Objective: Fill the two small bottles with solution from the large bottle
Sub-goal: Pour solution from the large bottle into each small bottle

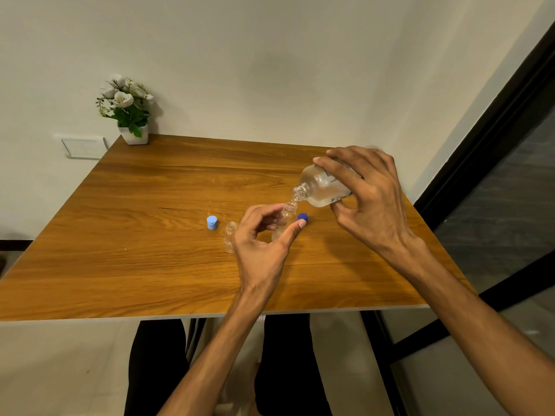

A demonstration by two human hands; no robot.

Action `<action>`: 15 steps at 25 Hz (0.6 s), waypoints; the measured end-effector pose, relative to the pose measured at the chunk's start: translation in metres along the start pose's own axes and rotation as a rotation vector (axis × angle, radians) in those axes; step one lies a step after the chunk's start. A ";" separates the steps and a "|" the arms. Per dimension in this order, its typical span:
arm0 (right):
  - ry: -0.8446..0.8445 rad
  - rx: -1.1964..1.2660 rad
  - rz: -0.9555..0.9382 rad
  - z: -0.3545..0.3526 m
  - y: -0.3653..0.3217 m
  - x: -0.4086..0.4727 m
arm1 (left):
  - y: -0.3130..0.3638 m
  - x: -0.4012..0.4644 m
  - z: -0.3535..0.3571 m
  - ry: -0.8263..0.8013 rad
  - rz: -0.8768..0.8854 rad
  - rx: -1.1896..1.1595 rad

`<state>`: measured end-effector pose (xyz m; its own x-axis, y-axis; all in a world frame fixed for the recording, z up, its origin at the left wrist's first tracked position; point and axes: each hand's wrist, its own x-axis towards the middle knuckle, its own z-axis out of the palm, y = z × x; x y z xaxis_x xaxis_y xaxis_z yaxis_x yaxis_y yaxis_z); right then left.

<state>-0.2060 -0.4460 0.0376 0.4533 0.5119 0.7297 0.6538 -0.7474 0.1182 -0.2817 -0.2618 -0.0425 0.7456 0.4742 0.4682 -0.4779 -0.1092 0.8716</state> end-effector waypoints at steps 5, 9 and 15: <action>-0.003 -0.007 -0.002 0.000 0.000 0.001 | -0.002 0.000 0.001 0.002 -0.003 -0.001; -0.002 -0.014 -0.003 -0.001 0.001 0.002 | -0.002 0.000 0.000 0.000 -0.006 -0.003; -0.001 -0.021 -0.008 -0.003 0.001 0.003 | 0.000 -0.001 0.000 0.000 0.006 -0.002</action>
<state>-0.2059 -0.4461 0.0414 0.4487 0.5180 0.7282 0.6447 -0.7520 0.1376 -0.2823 -0.2625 -0.0431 0.7429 0.4732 0.4734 -0.4834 -0.1099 0.8685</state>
